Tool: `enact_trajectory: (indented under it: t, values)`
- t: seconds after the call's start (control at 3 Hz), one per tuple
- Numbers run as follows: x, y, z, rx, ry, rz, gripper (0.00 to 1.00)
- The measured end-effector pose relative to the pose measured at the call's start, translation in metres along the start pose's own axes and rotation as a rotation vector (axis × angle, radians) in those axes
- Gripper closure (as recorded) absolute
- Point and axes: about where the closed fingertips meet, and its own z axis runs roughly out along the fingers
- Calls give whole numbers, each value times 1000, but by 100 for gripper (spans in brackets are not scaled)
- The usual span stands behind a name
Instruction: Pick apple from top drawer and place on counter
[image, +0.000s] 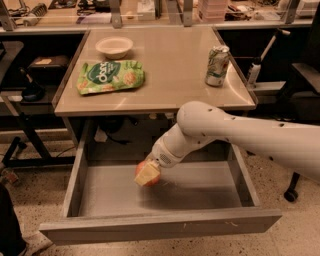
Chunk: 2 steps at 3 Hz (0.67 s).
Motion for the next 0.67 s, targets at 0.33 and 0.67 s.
enact_trajectory:
  t: [0.33, 0.67]
  values:
    - [-18, 2, -25, -13, 1, -3, 100]
    - [-44, 2, -59, -8, 4, -42, 100]
